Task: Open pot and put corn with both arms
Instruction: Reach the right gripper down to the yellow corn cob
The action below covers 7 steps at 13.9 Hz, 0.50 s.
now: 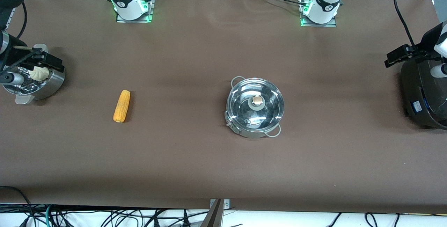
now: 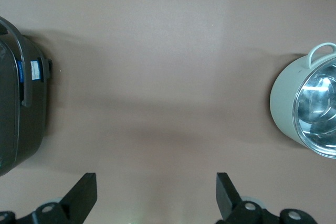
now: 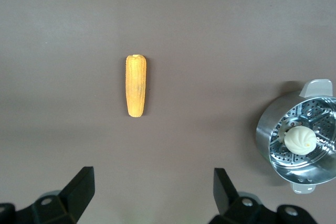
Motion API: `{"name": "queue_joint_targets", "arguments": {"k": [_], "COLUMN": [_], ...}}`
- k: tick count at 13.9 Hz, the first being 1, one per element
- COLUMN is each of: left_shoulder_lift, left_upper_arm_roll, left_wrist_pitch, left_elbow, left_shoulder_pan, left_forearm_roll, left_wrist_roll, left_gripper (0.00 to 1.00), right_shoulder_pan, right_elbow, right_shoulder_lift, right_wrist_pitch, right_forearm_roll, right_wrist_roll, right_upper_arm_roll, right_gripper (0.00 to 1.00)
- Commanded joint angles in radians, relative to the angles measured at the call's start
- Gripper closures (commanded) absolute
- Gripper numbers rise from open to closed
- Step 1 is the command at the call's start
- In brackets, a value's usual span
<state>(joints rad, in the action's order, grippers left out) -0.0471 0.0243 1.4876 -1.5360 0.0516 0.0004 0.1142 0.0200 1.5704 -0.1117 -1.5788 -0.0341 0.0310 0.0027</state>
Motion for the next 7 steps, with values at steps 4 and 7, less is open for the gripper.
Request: {"name": "queue_joint_targets", "arguments": {"k": [4, 7], "left_shoulder_lift": [-0.005, -0.005], "left_upper_arm_roll": [0.005, 0.006], "left_wrist_pitch": [-0.004, -0.003], "left_elbow": [0.02, 0.02], "left_shoulder_pan": [0.002, -0.001], "left_forearm_roll": [0.004, 0.003], "left_wrist_roll": [-0.014, -0.014], "left_gripper": [0.0, 0.0], "right_shoulder_pan": [-0.006, -0.005], "right_elbow": [-0.027, -0.026], "right_shoulder_lift": [-0.085, -0.156], "right_wrist_pitch": [-0.027, -0.079], "right_forearm_roll": [-0.003, 0.034], "right_wrist_roll": [0.003, 0.006], "right_upper_arm_roll": [-0.003, -0.001], "right_gripper": [0.0, 0.0]}}
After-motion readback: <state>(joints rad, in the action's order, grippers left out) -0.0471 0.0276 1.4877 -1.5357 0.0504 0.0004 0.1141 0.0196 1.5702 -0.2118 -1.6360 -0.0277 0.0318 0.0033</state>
